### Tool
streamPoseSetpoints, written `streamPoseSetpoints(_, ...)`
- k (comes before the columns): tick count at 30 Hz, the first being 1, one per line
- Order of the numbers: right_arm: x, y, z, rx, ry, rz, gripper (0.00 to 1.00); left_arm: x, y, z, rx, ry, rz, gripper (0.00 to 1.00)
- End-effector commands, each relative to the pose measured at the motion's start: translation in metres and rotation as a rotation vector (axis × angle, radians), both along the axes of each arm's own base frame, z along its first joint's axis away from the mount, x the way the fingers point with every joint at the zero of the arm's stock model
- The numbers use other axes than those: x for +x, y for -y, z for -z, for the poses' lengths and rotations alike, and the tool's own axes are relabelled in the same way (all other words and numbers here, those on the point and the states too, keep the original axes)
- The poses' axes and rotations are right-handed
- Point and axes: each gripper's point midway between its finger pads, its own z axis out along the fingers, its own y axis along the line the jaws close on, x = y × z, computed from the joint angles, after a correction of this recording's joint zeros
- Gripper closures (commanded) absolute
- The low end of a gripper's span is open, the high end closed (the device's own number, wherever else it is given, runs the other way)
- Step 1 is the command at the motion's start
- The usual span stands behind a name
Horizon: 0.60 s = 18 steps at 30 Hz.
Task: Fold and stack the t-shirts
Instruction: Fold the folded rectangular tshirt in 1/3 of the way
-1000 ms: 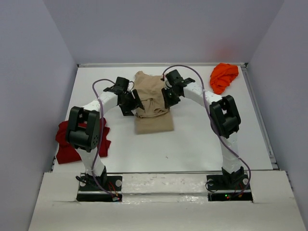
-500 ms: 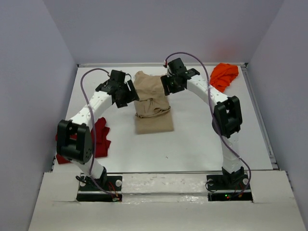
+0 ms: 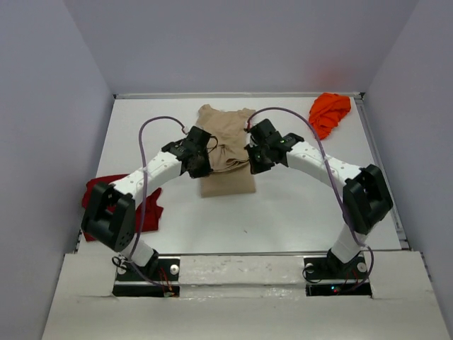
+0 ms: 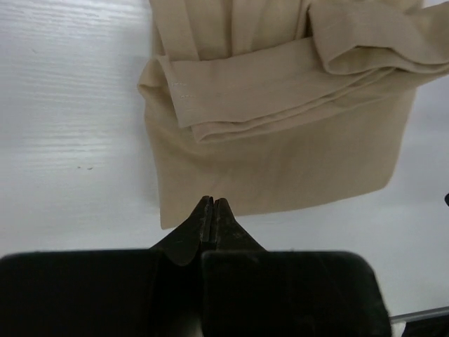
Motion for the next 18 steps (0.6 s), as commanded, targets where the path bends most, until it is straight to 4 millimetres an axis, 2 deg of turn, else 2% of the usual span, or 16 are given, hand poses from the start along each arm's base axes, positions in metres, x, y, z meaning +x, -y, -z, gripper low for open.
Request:
streamPoseSetpoints(1,0.009,-0.027,0.009,0.1,-0.004,-0.021,1.0,0.013,0.014,0.011,-0.028,-0.006,0.018,1.0)
streamPoseSetpoints(3,0.015,-0.032,0.027,0.08,-0.029,-0.033,1.0,0.02,0.017,0.024,-0.009,-0.027,0.021,1.0)
streamPoseSetpoints(9,0.032,-0.042,0.032,0.063,-0.015,-0.055,1.0,0.032,0.023,0.034,0.012,-0.042,0.031,1.0)
streamPoseSetpoints(12,0.036,-0.044,0.04,0.048,-0.022,-0.058,1.0,0.033,0.027,0.034,0.005,-0.045,0.041,1.0)
streamPoseSetpoints(18,0.046,-0.051,0.041,0.047,-0.011,-0.069,1.0,0.044,0.029,0.027,0.019,-0.029,0.04,1.0)
